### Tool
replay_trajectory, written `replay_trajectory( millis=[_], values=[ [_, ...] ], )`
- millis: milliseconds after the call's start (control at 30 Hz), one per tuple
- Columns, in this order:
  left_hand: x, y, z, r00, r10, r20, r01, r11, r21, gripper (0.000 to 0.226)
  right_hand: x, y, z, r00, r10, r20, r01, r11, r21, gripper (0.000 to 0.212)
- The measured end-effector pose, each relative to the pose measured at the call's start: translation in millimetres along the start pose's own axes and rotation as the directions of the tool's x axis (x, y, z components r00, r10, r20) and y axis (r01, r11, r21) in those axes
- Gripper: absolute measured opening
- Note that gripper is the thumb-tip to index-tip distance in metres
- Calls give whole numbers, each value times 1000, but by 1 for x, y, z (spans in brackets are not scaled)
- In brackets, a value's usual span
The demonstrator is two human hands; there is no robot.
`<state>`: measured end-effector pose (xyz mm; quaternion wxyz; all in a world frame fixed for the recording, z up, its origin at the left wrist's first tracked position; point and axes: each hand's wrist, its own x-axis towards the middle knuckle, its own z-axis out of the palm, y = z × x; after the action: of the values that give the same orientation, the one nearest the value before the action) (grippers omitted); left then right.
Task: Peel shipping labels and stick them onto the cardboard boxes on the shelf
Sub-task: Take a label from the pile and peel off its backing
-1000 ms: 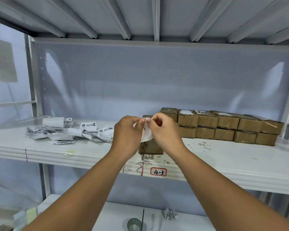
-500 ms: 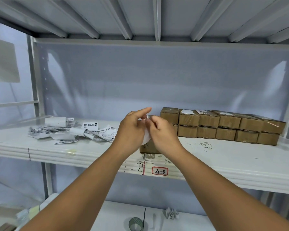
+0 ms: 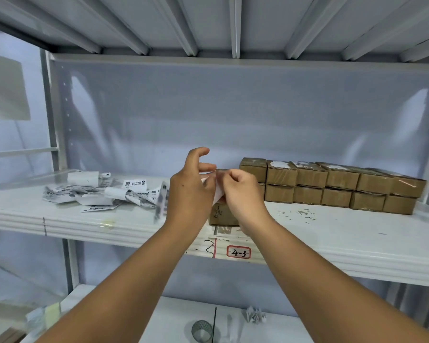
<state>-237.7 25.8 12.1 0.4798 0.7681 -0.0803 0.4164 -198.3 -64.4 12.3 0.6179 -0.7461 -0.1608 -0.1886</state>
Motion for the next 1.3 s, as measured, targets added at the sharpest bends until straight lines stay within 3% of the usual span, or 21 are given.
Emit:
replay_trajectory(
  millis=[200, 367, 533, 633, 833, 1033, 1133, 1200, 1300],
  values=[
    [-1, -4, -2, 990, 58, 132, -51, 997, -54, 54, -5, 3, 0, 996, -68, 53, 72, 994, -82, 27],
    [-2, -7, 0, 994, 50, 100, -51, 999, 9, 50, -7, 4, 0, 988, -142, 60, 152, 961, -230, 30],
    [-3, -2, 1, 998, -22, 62, 26, 997, -68, 49, -6, 4, 1, 990, -139, 20, 140, 979, -148, 25],
    [4, -5, 0, 989, -134, 62, 143, 977, -157, 48, -4, 5, 1, 994, -113, 5, 113, 990, -87, 23],
    [16, 0, -3, 907, -386, 165, 419, 800, -429, 45, 1, 7, 1, 999, -32, 1, 32, 999, 14, 27],
    [21, 5, -9, 825, -490, 281, 536, 524, -662, 47, 3, 9, 3, 1000, -17, -18, 19, 990, 137, 26],
    [21, 4, -8, 809, -524, 265, 529, 454, -717, 44, 1, 7, 5, 999, 15, -37, -7, 979, 205, 25],
    [19, 5, -4, 817, -532, 223, 499, 458, -736, 38, -1, 6, 6, 998, 47, -51, -33, 970, 240, 24],
    [14, 6, 5, 869, -484, 103, 421, 613, -669, 32, -1, 7, 8, 996, 19, -89, -4, 987, 162, 26]
  ],
)
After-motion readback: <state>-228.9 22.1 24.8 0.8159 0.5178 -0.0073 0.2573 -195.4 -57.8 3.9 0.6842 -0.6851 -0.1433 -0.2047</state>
